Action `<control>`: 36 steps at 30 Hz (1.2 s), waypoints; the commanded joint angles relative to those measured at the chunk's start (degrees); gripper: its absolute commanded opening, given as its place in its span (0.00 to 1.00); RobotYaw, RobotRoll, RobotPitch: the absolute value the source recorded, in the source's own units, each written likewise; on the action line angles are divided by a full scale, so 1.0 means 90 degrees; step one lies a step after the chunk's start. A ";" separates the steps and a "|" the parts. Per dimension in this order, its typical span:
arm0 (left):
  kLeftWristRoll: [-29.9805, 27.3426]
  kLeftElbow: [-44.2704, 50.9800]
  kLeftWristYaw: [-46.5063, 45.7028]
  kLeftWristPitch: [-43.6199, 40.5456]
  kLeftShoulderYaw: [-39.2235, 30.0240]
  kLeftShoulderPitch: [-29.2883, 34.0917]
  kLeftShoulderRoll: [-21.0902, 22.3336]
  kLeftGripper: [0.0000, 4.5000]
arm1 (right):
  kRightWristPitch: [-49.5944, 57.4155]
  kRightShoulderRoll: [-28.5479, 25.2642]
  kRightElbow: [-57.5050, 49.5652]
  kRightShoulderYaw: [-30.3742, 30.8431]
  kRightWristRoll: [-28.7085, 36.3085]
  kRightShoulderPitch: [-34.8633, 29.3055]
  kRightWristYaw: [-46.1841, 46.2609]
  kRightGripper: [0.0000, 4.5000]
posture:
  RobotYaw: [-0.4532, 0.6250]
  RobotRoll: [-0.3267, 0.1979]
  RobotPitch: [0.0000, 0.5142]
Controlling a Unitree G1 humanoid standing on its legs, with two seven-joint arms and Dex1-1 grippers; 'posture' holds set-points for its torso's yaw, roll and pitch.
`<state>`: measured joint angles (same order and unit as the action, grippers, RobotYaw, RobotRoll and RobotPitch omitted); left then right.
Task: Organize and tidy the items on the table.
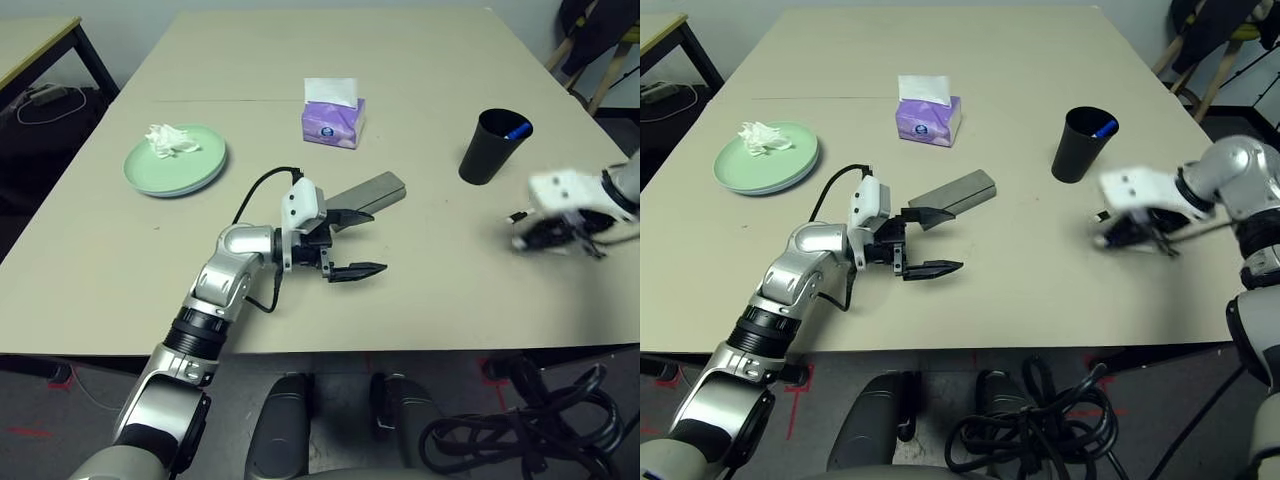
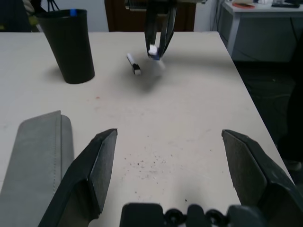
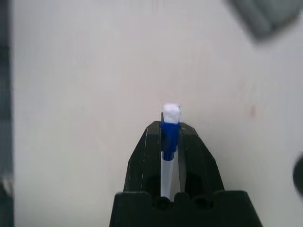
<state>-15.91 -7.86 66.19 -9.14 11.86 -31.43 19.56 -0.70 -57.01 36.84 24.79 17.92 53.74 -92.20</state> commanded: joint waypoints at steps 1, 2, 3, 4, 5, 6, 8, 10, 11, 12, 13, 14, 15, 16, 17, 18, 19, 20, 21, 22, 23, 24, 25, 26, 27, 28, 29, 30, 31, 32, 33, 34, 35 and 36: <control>-0.0028 -0.0107 -0.0033 0.0066 -0.0022 -0.0015 -0.0011 1.00 | 0.1057 0.0024 -0.0722 -0.0801 0.0631 -0.0393 0.0040 0.07 | 0.53 0.62 0.28; -0.0019 -0.0156 -0.0131 0.0089 -0.0068 -0.0033 -0.0056 1.00 | 0.1342 0.0156 -0.0977 -0.1175 0.0882 -0.0591 0.0325 0.07 | 0.53 0.62 0.28; 0.0018 -0.0225 -0.0245 0.0123 -0.0107 -0.0065 -0.0098 1.00 | 0.1577 0.0306 -0.1226 -0.1546 0.1125 -0.0795 0.0630 0.07 | 0.52 0.62 0.28; 0.0046 -0.0279 -0.0318 0.0153 -0.0134 -0.0088 -0.0125 1.00 | 0.1757 0.0419 -0.1431 -0.1816 0.1263 -0.0950 0.0850 0.07 | 0.52 0.62 0.28; 0.0057 -0.0349 -0.0392 0.0194 -0.0169 -0.0123 -0.0165 1.00 | 0.1892 0.0594 -0.1620 -0.2142 0.1409 -0.1107 0.1170 0.07 | 0.52 0.62 0.27; 0.0060 -0.0431 -0.0490 0.0227 -0.0213 -0.0173 -0.0216 1.00 | 0.1979 0.0790 -0.1778 -0.2448 0.1544 -0.1233 0.1497 0.07 | 0.51 0.62 0.27; 0.0065 -0.0569 -0.0670 0.0272 -0.0296 -0.0273 -0.0308 1.00 | 0.2191 0.1132 -0.2068 -0.2957 0.1754 -0.1434 0.2091 0.07 | 0.51 0.62 0.26; 0.0108 -0.0708 -0.0849 0.0363 -0.0357 -0.0374 -0.0382 1.00 | 0.2190 0.1438 -0.2284 -0.3343 0.1835 -0.1614 0.2572 0.07 | 0.50 0.62 0.26; 0.0130 -0.0764 -0.0904 0.0427 -0.0372 -0.0410 -0.0406 1.00 | 0.2134 0.1588 -0.2374 -0.3516 0.1851 -0.1694 0.2797 0.07 | 0.50 0.62 0.26; 0.0145 -0.0822 -0.0954 0.0483 -0.0384 -0.0445 -0.0424 1.00 | 0.2113 0.1755 -0.2446 -0.3707 0.1906 -0.1755 0.3052 0.07 | 0.50 0.62 0.26; 0.0149 -0.0871 -0.0980 0.0519 -0.0385 -0.0472 -0.0431 1.00 | 0.2078 0.1908 -0.2494 -0.3885 0.1948 -0.1792 0.3280 0.07 | 0.50 0.62 0.26; 0.0145 -0.0907 -0.0993 0.0560 -0.0386 -0.0490 -0.0438 1.00 | 0.1995 0.2058 -0.2513 -0.4059 0.1960 -0.1814 0.3511 0.07 | 0.50 0.62 0.25; 0.0141 -0.0936 -0.0998 0.0596 -0.0387 -0.0501 -0.0442 1.00 | 0.1934 0.2171 -0.2524 -0.4190 0.1955 -0.1829 0.3687 0.07 | 0.50 0.62 0.25; 0.0144 -0.0956 -0.1000 0.0627 -0.0385 -0.0510 -0.0444 1.00 | 0.1735 0.2329 -0.2472 -0.4380 0.1917 -0.1813 0.3973 0.07 | 0.50 0.62 0.25; 0.0147 -0.0970 -0.1001 0.0650 -0.0383 -0.0515 -0.0445 1.00 | 0.1600 0.2437 -0.2440 -0.4507 0.1884 -0.1803 0.4170 0.07 | 0.50 0.62 0.25; 0.0146 -0.0980 -0.0998 0.0667 -0.0380 -0.0516 -0.0442 1.00 | 0.1456 0.2580 -0.2396 -0.4679 0.1890 -0.1777 0.4424 0.07 | 0.50 0.62 0.25; 0.0145 -0.0988 -0.0995 0.0679 -0.0377 -0.0517 -0.0440 1.00 | 0.1307 0.2698 -0.2358 -0.4815 0.1873 -0.1752 0.4645 0.07 | 0.50 0.62 0.25; 0.0143 -0.0990 -0.0986 0.0687 -0.0370 -0.0514 -0.0434 1.00 | 0.1182 0.2826 -0.2326 -0.4955 0.1888 -0.1729 0.4868 0.07 | 0.50 0.62 0.25; 0.0139 -0.0993 -0.0975 0.0690 -0.0363 -0.0513 -0.0428 1.00 | 0.1013 0.2935 -0.2284 -0.5067 0.1854 -0.1709 0.5075 0.07 | 0.50 0.62 0.25; 0.0136 -0.0995 -0.0963 0.0690 -0.0358 -0.0514 -0.0421 1.00 | 0.0798 0.3045 -0.2221 -0.5177 0.1799 -0.1674 0.5298 0.07 | 0.50 0.62 0.25; 0.0133 -0.0996 -0.0954 0.0689 -0.0354 -0.0514 -0.0416 1.00 | 0.0590 0.3137 -0.2170 -0.5269 0.1737 -0.1642 0.5506 0.07 | 0.50 0.62 0.25; 0.0132 -0.0999 -0.0947 0.0688 -0.0350 -0.0516 -0.0411 1.00 | 0.0317 0.3222 -0.2089 -0.5357 0.1633 -0.1587 0.5743 0.07 | 0.50 0.62 0.25; 0.0131 -0.1003 -0.0942 0.0689 -0.0349 -0.0519 -0.0409 1.00 | 0.0151 0.3289 -0.2039 -0.5416 0.1589 -0.1548 0.5897 0.07 | 0.49 0.62 0.25; 0.0129 -0.1008 -0.0939 0.0688 -0.0349 -0.0522 -0.0408 1.00 | 0.0008 0.3339 -0.2000 -0.5453 0.1547 -0.1514 0.6051 0.07 | 0.49 0.62 0.25; 0.0126 -0.1011 -0.0934 0.0683 -0.0348 -0.0526 -0.0408 1.00 | -0.0148 0.3381 -0.1937 -0.5482 0.1455 -0.1466 0.6277 0.07 | 0.49 0.62 0.25; 0.0125 -0.1018 -0.0929 0.0681 -0.0348 -0.0531 -0.0407 1.00 | -0.0226 0.3416 -0.1872 -0.5510 0.1364 -0.1417 0.6534 0.07 | 0.49 0.62 0.25; 0.0123 -0.1027 -0.0923 0.0681 -0.0349 -0.0537 -0.0407 1.00 | -0.0249 0.3406 -0.1763 -0.5494 0.1146 -0.1364 0.6920 0.07 | 0.49 0.62 0.25; 0.0123 -0.1034 -0.0917 0.0681 -0.0350 -0.0540 -0.0405 1.00 | -0.0192 0.3368 -0.1666 -0.5420 0.0939 -0.1332 0.7222 0.07 | 0.49 0.62 0.25; 0.0122 -0.1038 -0.0908 0.0680 -0.0350 -0.0543 -0.0404 1.00 | -0.0101 0.3319 -0.1576 -0.5320 0.0689 -0.1310 0.7543 0.07 | 0.49 0.62 0.25; 0.0122 -0.1044 -0.0897 0.0678 -0.0350 -0.0548 -0.0403 1.00 | 0.0019 0.3275 -0.1501 -0.5223 0.0440 -0.1285 0.7863 0.07 | 0.49 0.62 0.25; 0.0124 -0.1052 -0.0888 0.0680 -0.0350 -0.0554 -0.0403 1.00 | 0.0140 0.3236 -0.1466 -0.5134 0.0232 -0.1265 0.8106 0.07 | 0.49 0.62 0.25; 0.0125 -0.1062 -0.0879 0.0684 -0.0349 -0.0560 -0.0403 1.00 | 0.0209 0.3210 -0.1432 -0.5060 0.0047 -0.1232 0.8305 0.07 | 0.49 0.62 0.24; 0.0126 -0.1067 -0.0877 0.0684 -0.0349 -0.0564 -0.0405 1.00 | 0.0245 0.3207 -0.1408 -0.5013 -0.0051 -0.1176 0.8427 0.07 | 0.49 0.62 0.24; 0.0127 -0.1070 -0.0874 0.0685 -0.0347 -0.0568 -0.0407 1.00 | 0.0307 0.3209 -0.1407 -0.4979 -0.0111 -0.1112 0.8538 0.07 | 0.49 0.62 0.24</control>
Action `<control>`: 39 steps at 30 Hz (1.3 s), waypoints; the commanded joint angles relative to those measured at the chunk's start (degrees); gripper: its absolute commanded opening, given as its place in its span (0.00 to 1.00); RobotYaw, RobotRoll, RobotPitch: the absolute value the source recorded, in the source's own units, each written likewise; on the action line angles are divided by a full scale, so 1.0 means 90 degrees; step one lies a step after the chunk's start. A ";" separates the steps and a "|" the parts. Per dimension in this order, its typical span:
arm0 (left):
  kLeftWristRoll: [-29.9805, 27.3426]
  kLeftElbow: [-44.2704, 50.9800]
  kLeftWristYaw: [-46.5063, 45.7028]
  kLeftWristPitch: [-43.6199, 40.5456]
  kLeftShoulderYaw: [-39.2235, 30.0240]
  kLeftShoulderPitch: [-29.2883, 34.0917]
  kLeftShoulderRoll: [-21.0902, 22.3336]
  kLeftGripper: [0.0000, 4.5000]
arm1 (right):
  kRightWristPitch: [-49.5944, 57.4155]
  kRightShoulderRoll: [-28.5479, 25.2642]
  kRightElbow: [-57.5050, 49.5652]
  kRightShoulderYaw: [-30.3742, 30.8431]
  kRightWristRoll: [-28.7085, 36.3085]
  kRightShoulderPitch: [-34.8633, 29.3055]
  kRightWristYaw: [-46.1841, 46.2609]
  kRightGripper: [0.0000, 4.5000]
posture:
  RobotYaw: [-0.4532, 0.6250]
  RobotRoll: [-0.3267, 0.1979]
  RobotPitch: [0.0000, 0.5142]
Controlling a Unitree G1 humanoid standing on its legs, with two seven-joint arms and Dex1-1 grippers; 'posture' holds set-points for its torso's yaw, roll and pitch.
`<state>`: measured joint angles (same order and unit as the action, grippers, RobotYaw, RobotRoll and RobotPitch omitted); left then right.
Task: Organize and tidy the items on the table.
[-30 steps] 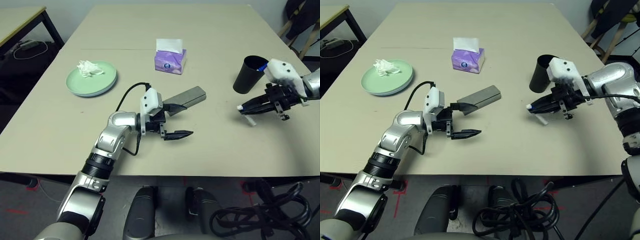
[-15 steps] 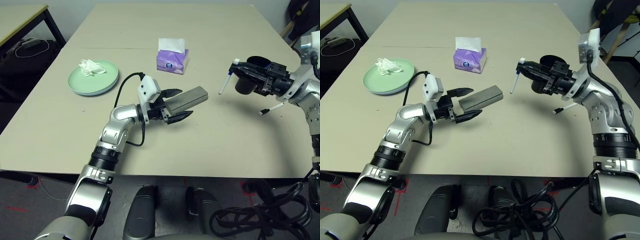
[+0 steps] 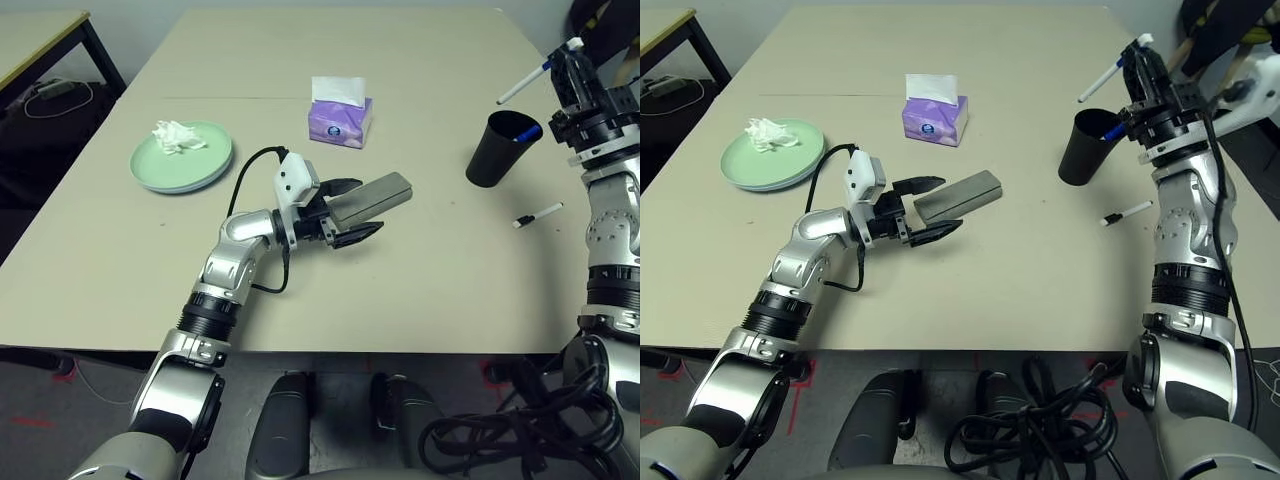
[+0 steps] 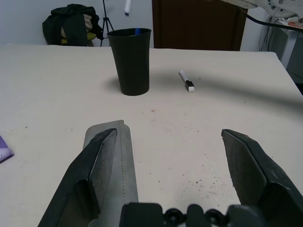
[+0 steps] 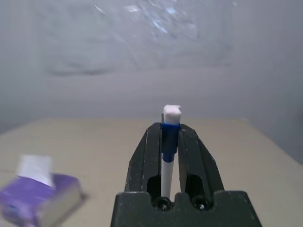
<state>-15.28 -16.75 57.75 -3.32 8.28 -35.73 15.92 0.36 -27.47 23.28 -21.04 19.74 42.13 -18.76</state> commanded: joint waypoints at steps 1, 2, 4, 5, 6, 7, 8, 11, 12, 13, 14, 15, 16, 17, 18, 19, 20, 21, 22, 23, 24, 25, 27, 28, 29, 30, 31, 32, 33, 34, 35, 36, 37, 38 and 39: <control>0.0059 -0.0087 0.0067 0.0038 0.0054 -0.0096 -0.0004 1.00 | 0.0263 -0.0079 0.0093 0.0152 -0.0378 0.0255 0.0486 0.07 | 0.49 0.62 0.24; 0.0061 -0.0090 0.0069 0.0038 0.0057 -0.0103 -0.0006 1.00 | 0.0300 -0.0072 0.0078 0.0171 -0.0388 0.0333 0.0523 0.07 | 0.49 0.62 0.24; 0.0063 -0.0098 0.0079 0.0040 0.0061 -0.0119 -0.0005 1.00 | 0.0495 -0.0107 0.0084 0.0229 -0.0436 0.0511 0.0594 0.07 | 0.49 0.62 0.24; 0.0062 -0.0100 0.0083 0.0038 0.0061 -0.0129 -0.0003 1.00 | 0.0537 -0.0121 0.0107 0.0241 -0.0433 0.0600 0.0593 0.07 | 0.49 0.62 0.24; 0.0060 -0.0103 0.0088 0.0036 0.0059 -0.0138 0.0000 1.00 | 0.0578 -0.0133 0.0126 0.0245 -0.0430 0.0669 0.0595 0.07 | 0.49 0.62 0.24; 0.0060 -0.0106 0.0092 0.0032 0.0056 -0.0149 0.0004 1.00 | 0.0620 -0.0162 0.0158 0.0261 -0.0443 0.0739 0.0584 0.07 | 0.49 0.62 0.24; 0.0060 -0.0108 0.0096 0.0033 0.0055 -0.0155 0.0008 1.00 | 0.0638 -0.0183 0.0198 0.0270 -0.0450 0.0799 0.0569 0.07 | 0.49 0.62 0.24; 0.0068 -0.0110 0.0098 0.0041 0.0056 -0.0160 0.0014 1.00 | 0.0770 -0.0234 0.0359 0.0299 -0.0445 0.0948 0.0505 0.07 | 0.49 0.62 0.23; 0.0071 -0.0107 0.0098 0.0043 0.0056 -0.0159 0.0016 1.00 | 0.0866 -0.0239 0.0385 0.0307 -0.0433 0.0973 0.0492 0.07 | 0.49 0.62 0.24; 0.0072 -0.0103 0.0096 0.0042 0.0054 -0.0158 0.0016 1.00 | 0.0961 -0.0243 0.0394 0.0316 -0.0432 0.0984 0.0487 0.07 | 0.49 0.62 0.24; 0.0073 -0.0098 0.0095 0.0040 0.0053 -0.0155 0.0018 1.00 | 0.1081 -0.0229 0.0386 0.0308 -0.0396 0.0992 0.0473 0.07 | 0.50 0.62 0.24; 0.0074 -0.0091 0.0093 0.0036 0.0053 -0.0152 0.0020 1.00 | 0.1176 -0.0195 0.0371 0.0283 -0.0347 0.1003 0.0480 0.07 | 0.50 0.62 0.24; 0.0074 -0.0079 0.0092 0.0031 0.0053 -0.0141 0.0023 1.00 | 0.1293 -0.0173 0.0345 0.0278 -0.0316 0.1006 0.0481 0.07 | 0.50 0.62 0.24; 0.0074 -0.0067 0.0095 0.0027 0.0054 -0.0128 0.0030 1.00 | 0.1435 -0.0133 0.0328 0.0253 -0.0250 0.1020 0.0490 0.07 | 0.50 0.62 0.24; 0.0074 -0.0057 0.0097 0.0024 0.0055 -0.0117 0.0036 1.00 | 0.1529 -0.0104 0.0321 0.0240 -0.0220 0.1035 0.0513 0.07 | 0.50 0.62 0.24; 0.0073 -0.0047 0.0098 0.0018 0.0057 -0.0108 0.0040 1.00 | 0.1644 -0.0105 0.0325 0.0274 -0.0219 0.1046 0.0487 0.07 | 0.50 0.62 0.24; 0.0075 -0.0039 0.0097 0.0015 0.0060 -0.0102 0.0044 1.00 | 0.1741 -0.0098 0.0325 0.0292 -0.0215 0.1056 0.0477 0.07 | 0.50 0.62 0.24; 0.0073 -0.0033 0.0096 0.0007 0.0057 -0.0103 0.0050 1.00 | 0.1819 -0.0116 0.0335 0.0347 -0.0249 0.1070 0.0432 0.07 | 0.50 0.62 0.24; 0.0072 -0.0031 0.0096 0.0002 0.0055 -0.0106 0.0054 1.00 | 0.1900 -0.0115 0.0331 0.0374 -0.0232 0.1082 0.0361 0.07 | 0.50 0.62 0.24; 0.0071 -0.0029 0.0095 0.0000 0.0054 -0.0107 0.0058 1.00 | 0.1952 -0.0110 0.0321 0.0383 -0.0217 0.1088 0.0316 0.07 | 0.50 0.62 0.24; 0.0070 -0.0029 0.0094 -0.0002 0.0052 -0.0110 0.0063 1.00 | 0.2005 -0.0092 0.0303 0.0368 -0.0212 0.1100 0.0342 0.07 | 0.50 0.62 0.24; 0.0072 -0.0026 0.0088 -0.0004 0.0053 -0.0110 0.0066 1.00 | 0.2085 -0.0077 0.0289 0.0373 -0.0187 0.1113 0.0302 0.15 | 0.50 0.62 0.24; 0.0074 -0.0016 0.0079 -0.0012 0.0054 -0.0109 0.0070 1.00 | 0.2216 -0.0090 0.0249 0.0402 -0.0231 0.1116 0.0338 0.30 | 0.51 0.62 0.24; 0.0074 -0.0011 0.0076 -0.0016 0.0055 -0.0107 0.0071 1.00 | 0.2275 -0.0098 0.0232 0.0408 -0.0236 0.1113 0.0346 0.39 | 0.51 0.62 0.24; 0.0074 -0.0009 0.0075 -0.0019 0.0055 -0.0105 0.0074 1.00 | 0.2326 -0.0105 0.0212 0.0409 -0.0236 0.1107 0.0355 0.47 | 0.50 0.62 0.24; 0.0073 -0.0008 0.0075 -0.0021 0.0054 -0.0102 0.0077 1.00 | 0.2352 -0.0111 0.0188 0.0414 -0.0235 0.1096 0.0347 0.56 | 0.50 0.62 0.24; 0.0073 -0.0009 0.0076 -0.0023 0.0054 -0.0101 0.0081 1.00 | 0.2370 -0.0115 0.0151 0.0419 -0.0226 0.1078 0.0321 0.64 | 0.50 0.62 0.24; 0.0074 -0.0007 0.0076 -0.0025 0.0055 -0.0098 0.0083 1.00 | 0.2372 -0.0126 0.0120 0.0431 -0.0232 0.1062 0.0294 0.72 | 0.50 0.62 0.24; 0.0074 -0.0005 0.0075 -0.0027 0.0056 -0.0096 0.0085 1.00 | 0.2375 -0.0134 0.0099 0.0437 -0.0237 0.1052 0.0275 0.81 | 0.50 0.62 0.24; 0.0073 0.0001 0.0073 -0.0033 0.0058 -0.0095 0.0084 1.00 | 0.2354 -0.0141 0.0080 0.0445 -0.0196 0.1040 0.0150 0.88 | 0.50 0.62 0.24; 0.0074 0.0000 0.0071 -0.0034 0.0059 -0.0097 0.0081 1.00 | 0.2325 -0.0168 0.0059 0.0483 -0.0155 0.1012 -0.0061 0.98 | 0.50 0.62 0.25; 0.0073 0.0002 0.0070 -0.0034 0.0061 -0.0097 0.0078 1.00 | 0.2303 -0.0186 0.0045 0.0505 -0.0102 0.0987 -0.0270 0.99 | 0.50 0.62 0.25; 0.0071 0.0002 0.0069 -0.0036 0.0062 -0.0099 0.0074 1.00 | 0.2314 -0.0212 0.0027 0.0538 0.0006 0.0954 -0.0595 0.99 | 0.50 0.62 0.25; 0.0070 0.0009 0.0068 -0.0039 0.0063 -0.0096 0.0072 1.00 | 0.2330 -0.0230 0.0015 0.0555 0.0076 0.0931 -0.0811 0.99 | 0.50 0.62 0.25; 0.0069 0.0014 0.0066 -0.0039 0.0065 -0.0093 0.0068 1.00 | 0.2354 -0.0339 0.0000 0.0693 0.0114 0.0848 -0.1282 0.99 | 0.50 0.62 0.26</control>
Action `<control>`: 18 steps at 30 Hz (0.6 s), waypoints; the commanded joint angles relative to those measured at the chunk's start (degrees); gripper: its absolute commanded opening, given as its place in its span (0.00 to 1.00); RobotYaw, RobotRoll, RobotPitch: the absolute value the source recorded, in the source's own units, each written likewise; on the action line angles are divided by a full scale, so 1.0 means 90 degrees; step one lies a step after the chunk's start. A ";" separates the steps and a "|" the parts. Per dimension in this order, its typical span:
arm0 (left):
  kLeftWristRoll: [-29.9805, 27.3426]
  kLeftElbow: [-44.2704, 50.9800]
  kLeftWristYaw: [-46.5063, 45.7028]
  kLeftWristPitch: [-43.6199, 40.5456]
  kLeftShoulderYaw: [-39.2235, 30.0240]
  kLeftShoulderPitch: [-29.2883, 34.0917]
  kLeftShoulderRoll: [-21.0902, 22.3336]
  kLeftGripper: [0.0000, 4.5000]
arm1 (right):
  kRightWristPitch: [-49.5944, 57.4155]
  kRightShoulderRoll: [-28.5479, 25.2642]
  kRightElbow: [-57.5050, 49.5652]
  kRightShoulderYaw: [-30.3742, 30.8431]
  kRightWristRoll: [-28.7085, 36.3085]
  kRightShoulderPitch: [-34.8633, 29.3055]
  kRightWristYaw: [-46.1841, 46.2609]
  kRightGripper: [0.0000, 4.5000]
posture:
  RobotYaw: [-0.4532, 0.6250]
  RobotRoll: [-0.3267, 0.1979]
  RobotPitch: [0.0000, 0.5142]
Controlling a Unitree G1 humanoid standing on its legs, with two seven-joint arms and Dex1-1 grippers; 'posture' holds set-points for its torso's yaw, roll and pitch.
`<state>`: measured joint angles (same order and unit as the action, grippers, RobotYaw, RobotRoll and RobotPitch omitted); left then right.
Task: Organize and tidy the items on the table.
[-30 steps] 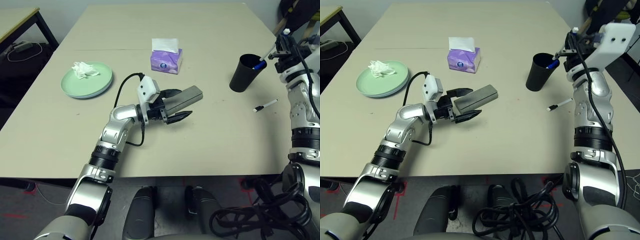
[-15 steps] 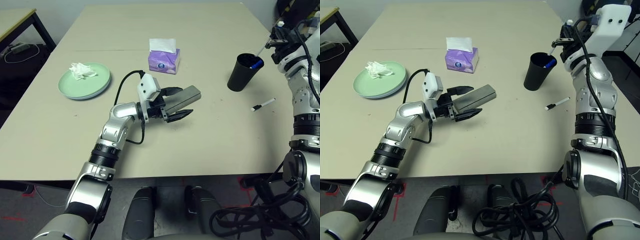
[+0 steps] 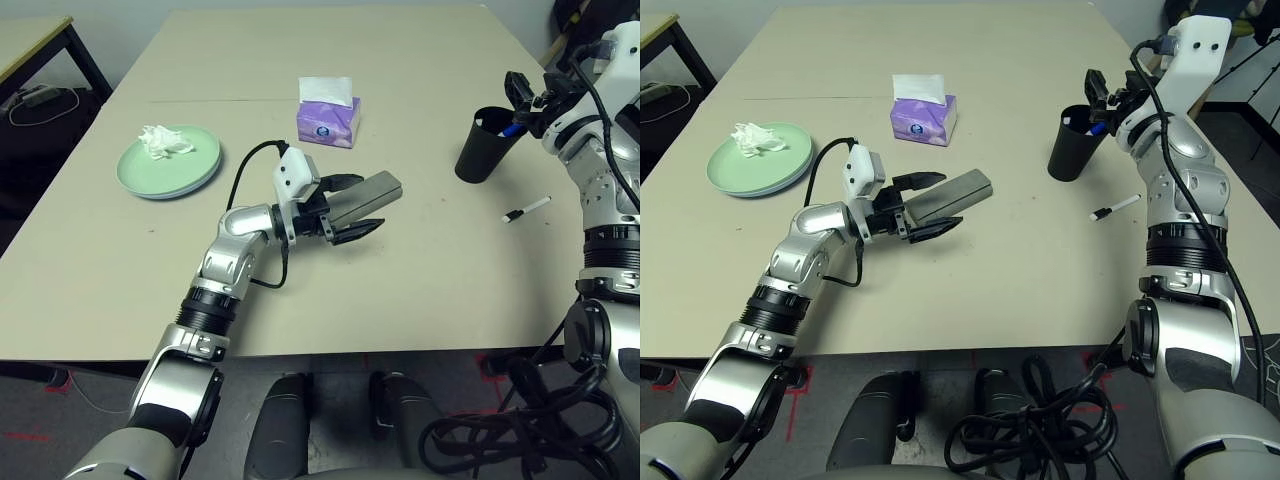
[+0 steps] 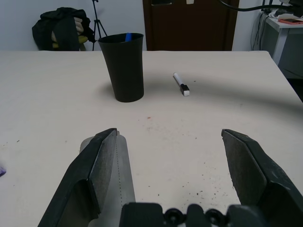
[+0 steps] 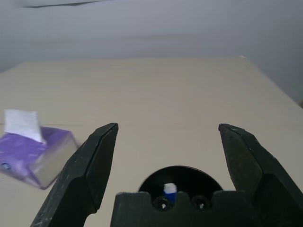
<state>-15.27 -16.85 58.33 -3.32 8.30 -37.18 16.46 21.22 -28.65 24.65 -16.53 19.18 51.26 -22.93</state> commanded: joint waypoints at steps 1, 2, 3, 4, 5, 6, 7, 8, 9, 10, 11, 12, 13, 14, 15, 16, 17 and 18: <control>0.0066 0.0035 0.0001 -0.0040 0.0067 0.0074 0.0005 1.00 | -0.0001 -0.0325 -0.0143 0.0325 0.0195 -0.0252 -0.1296 0.99 | 0.50 0.62 0.26; 0.0066 0.0048 -0.0001 -0.0041 0.0070 0.0082 0.0002 1.00 | -0.0060 -0.0474 -0.0111 0.0475 0.0210 -0.0351 -0.1847 0.99 | 0.50 0.62 0.27; 0.0065 0.0064 -0.0004 -0.0043 0.0073 0.0093 0.0001 1.00 | -0.0171 -0.0631 -0.0065 0.0616 0.0219 -0.0440 -0.2387 0.99 | 0.50 0.62 0.28; 0.0066 0.0078 -0.0008 -0.0045 0.0076 0.0102 0.0001 1.00 | -0.0333 -0.0774 -0.0025 0.0736 0.0232 -0.0521 -0.2921 0.99 | 0.50 0.62 0.28; 0.0068 0.0091 -0.0013 -0.0047 0.0077 0.0113 0.0003 1.00 | -0.0441 -0.0909 0.0020 0.0824 0.0264 -0.0590 -0.3399 0.99 | 0.50 0.62 0.29; 0.0071 0.0100 -0.0019 -0.0046 0.0078 0.0121 0.0006 1.00 | -0.0509 -0.1008 0.0103 0.0868 0.0273 -0.0623 -0.3718 0.99 | 0.50 0.62 0.29; 0.0072 0.0134 -0.0030 -0.0051 0.0080 0.0144 0.0010 1.00 | -0.0838 -0.1191 0.0335 0.1012 0.0131 -0.0655 -0.4195 0.99 | 0.51 0.62 0.30; 0.0070 0.0182 -0.0038 -0.0061 0.0081 0.0174 0.0017 1.00 | -0.1083 -0.1317 0.0507 0.1107 0.0023 -0.0673 -0.4519 0.99 | 0.51 0.62 0.31; 0.0064 0.0239 -0.0054 -0.0081 0.0079 0.0208 0.0026 1.00 | -0.1125 -0.1452 0.0698 0.1213 -0.0046 -0.0650 -0.4827 0.99 | 0.52 0.62 0.32; 0.0060 0.0293 -0.0073 -0.0102 0.0076 0.0239 0.0034 1.00 | -0.1358 -0.1603 0.0959 0.1368 -0.0168 -0.0597 -0.5261 0.99 | 0.52 0.62 0.33; 0.0049 0.0356 -0.0086 -0.0128 0.0072 0.0275 0.0047 1.00 | -0.1521 -0.1733 0.1196 0.1517 -0.0300 -0.0527 -0.5587 0.99 | 0.52 0.62 0.34; 0.0040 0.0424 -0.0098 -0.0157 0.0071 0.0314 0.0062 1.00 | -0.1794 -0.1858 0.1462 0.1686 -0.0469 -0.0441 -0.5921 0.99 | 0.52 0.62 0.35; 0.0033 0.0494 -0.0109 -0.0191 0.0068 0.0354 0.0077 1.00 | -0.2097 -0.1952 0.1722 0.1836 -0.0648 -0.0339 -0.6189 0.99 | 0.53 0.62 0.36; 0.0029 0.0555 -0.0124 -0.0225 0.0065 0.0388 0.0089 1.00 | -0.2422 -0.2056 0.1995 0.2029 -0.0884 -0.0222 -0.6456 0.99 | 0.53 0.62 0.37; 0.0024 0.0620 -0.0144 -0.0263 0.0061 0.0421 0.0097 1.00 | -0.2795 -0.2133 0.2261 0.2192 -0.1094 -0.0115 -0.6704 0.99 | 0.54 0.62 0.38; 0.0018 0.0682 -0.0170 -0.0304 0.0057 0.0448 0.0102 1.00 | -0.3168 -0.2168 0.2550 0.2321 -0.1279 0.0010 -0.6882 0.99 | 0.54 0.62 0.39; 0.0016 0.0731 -0.0198 -0.0341 0.0055 0.0468 0.0103 1.00 | -0.3497 -0.2180 0.2793 0.2435 -0.1444 0.0124 -0.7023 0.99 | 0.54 0.62 0.39; 0.0015 0.0766 -0.0217 -0.0369 0.0054 0.0482 0.0105 1.00 | -0.3730 -0.2169 0.2993 0.2494 -0.1545 0.0220 -0.7109 0.99 | 0.54 0.62 0.39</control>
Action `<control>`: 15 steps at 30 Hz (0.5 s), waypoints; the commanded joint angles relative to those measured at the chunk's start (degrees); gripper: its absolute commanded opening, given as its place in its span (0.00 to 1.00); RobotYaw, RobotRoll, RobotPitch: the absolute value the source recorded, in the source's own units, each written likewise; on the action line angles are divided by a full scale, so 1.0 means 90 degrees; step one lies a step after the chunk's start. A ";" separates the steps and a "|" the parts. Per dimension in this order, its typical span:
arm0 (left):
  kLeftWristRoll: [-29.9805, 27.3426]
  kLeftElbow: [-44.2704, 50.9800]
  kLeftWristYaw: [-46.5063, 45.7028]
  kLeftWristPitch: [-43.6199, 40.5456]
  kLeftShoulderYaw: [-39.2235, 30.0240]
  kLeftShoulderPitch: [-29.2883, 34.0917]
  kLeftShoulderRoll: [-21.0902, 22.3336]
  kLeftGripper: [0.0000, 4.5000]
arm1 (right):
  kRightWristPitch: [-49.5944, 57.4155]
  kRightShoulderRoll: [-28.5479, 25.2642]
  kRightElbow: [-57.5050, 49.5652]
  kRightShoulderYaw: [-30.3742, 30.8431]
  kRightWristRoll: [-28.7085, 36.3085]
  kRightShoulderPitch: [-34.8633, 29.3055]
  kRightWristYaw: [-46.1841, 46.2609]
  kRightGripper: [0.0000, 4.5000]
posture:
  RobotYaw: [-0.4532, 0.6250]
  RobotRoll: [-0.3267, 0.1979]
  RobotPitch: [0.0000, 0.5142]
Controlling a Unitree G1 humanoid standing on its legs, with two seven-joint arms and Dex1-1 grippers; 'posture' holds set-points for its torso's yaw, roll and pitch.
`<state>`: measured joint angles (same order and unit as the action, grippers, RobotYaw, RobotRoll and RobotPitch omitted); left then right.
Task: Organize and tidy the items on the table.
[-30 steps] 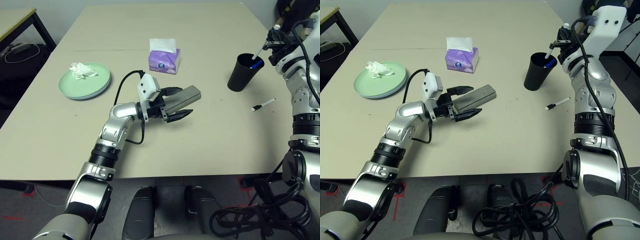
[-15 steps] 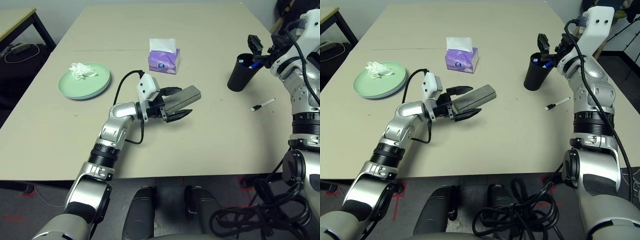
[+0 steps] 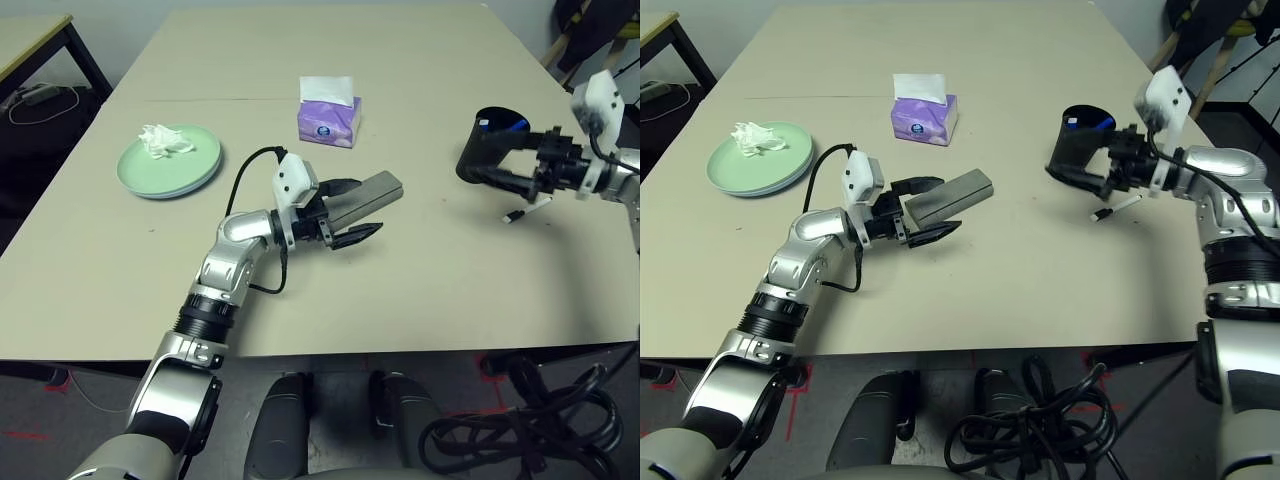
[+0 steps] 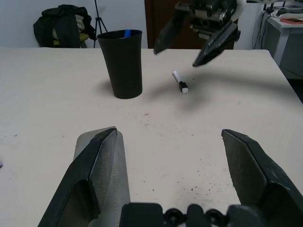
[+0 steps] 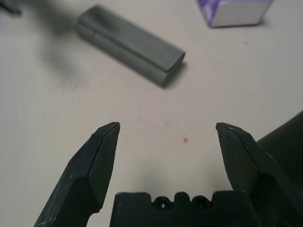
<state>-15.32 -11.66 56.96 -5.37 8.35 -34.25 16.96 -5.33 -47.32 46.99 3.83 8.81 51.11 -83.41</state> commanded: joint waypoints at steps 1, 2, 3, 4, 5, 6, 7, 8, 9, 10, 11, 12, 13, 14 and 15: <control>0.0014 0.0247 -0.0097 -0.0182 0.0042 0.0182 0.0049 1.00 | -0.1019 -0.0060 0.0708 0.0281 -0.0491 0.0345 -0.0460 0.99 | 0.55 0.62 0.41; 0.0007 0.0303 -0.0125 -0.0219 0.0038 0.0208 0.0051 1.00 | -0.1237 -0.0018 0.0876 0.0309 -0.0563 0.0442 -0.0519 0.99 | 0.55 0.62 0.42; 0.0000 0.0359 -0.0153 -0.0255 0.0032 0.0235 0.0054 1.00 | -0.1485 0.0011 0.1044 0.0352 -0.0654 0.0531 -0.0571 0.99 | 0.55 0.62 0.43; -0.0012 0.0452 -0.0182 -0.0304 0.0026 0.0282 0.0067 1.00 | -0.1707 0.0024 0.1162 0.0392 -0.0730 0.0589 -0.0636 0.99 | 0.55 0.62 0.45; -0.0021 0.0518 -0.0209 -0.0347 0.0023 0.0310 0.0069 1.00 | -0.1929 0.0043 0.1315 0.0431 -0.0827 0.0678 -0.0663 0.99 | 0.55 0.62 0.46; -0.0034 0.0597 -0.0240 -0.0396 0.0017 0.0346 0.0073 1.00 | -0.2125 0.0044 0.1447 0.0473 -0.0929 0.0757 -0.0728 0.99 | 0.55 0.62 0.48; -0.0043 0.0674 -0.0267 -0.0440 0.0016 0.0383 0.0081 1.00 | -0.2292 0.0034 0.1570 0.0507 -0.1015 0.0837 -0.0794 0.99 | 0.55 0.62 0.49; -0.0051 0.0743 -0.0290 -0.0479 0.0014 0.0412 0.0089 1.00 | -0.2470 0.0014 0.1694 0.0547 -0.1109 0.0935 -0.0858 0.99 | 0.55 0.62 0.50; -0.0064 0.0818 -0.0315 -0.0525 0.0010 0.0443 0.0099 1.00 | -0.2615 -0.0021 0.1797 0.0597 -0.1188 0.1029 -0.0935 0.99 | 0.55 0.62 0.52; -0.0077 0.0900 -0.0337 -0.0570 0.0006 0.0478 0.0111 1.00 | -0.2742 -0.0058 0.1884 0.0655 -0.1237 0.1105 -0.0978 0.99 | 0.55 0.62 0.53; -0.0087 0.0943 -0.0358 -0.0607 -0.0004 0.0490 0.0119 1.00 | -0.2863 -0.0102 0.1993 0.0718 -0.1315 0.1229 -0.1001 0.99 | 0.55 0.62 0.54; -0.0096 0.0970 -0.0379 -0.0637 -0.0016 0.0495 0.0125 1.00 | -0.2981 -0.0146 0.2099 0.0776 -0.1395 0.1348 -0.1010 0.99 | 0.55 0.62 0.54; -0.0106 0.1005 -0.0396 -0.0663 -0.0022 0.0506 0.0133 1.00 | -0.3071 -0.0177 0.2179 0.0820 -0.1441 0.1429 -0.1010 0.99 | 0.54 0.62 0.55; -0.0113 0.1012 -0.0421 -0.0680 -0.0035 0.0502 0.0133 1.00 | -0.3168 -0.0228 0.2260 0.0902 -0.1492 0.1551 -0.1010 0.99 | 0.54 0.62 0.57; -0.0115 0.1034 -0.0447 -0.0697 -0.0043 0.0510 0.0130 1.00 | -0.3263 -0.0285 0.2316 0.0992 -0.1529 0.1649 -0.1010 0.99 | 0.54 0.62 0.58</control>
<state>-15.72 -3.86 53.27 -10.97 7.88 -30.62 17.94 -32.88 -47.88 66.51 11.45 -3.80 64.65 -91.97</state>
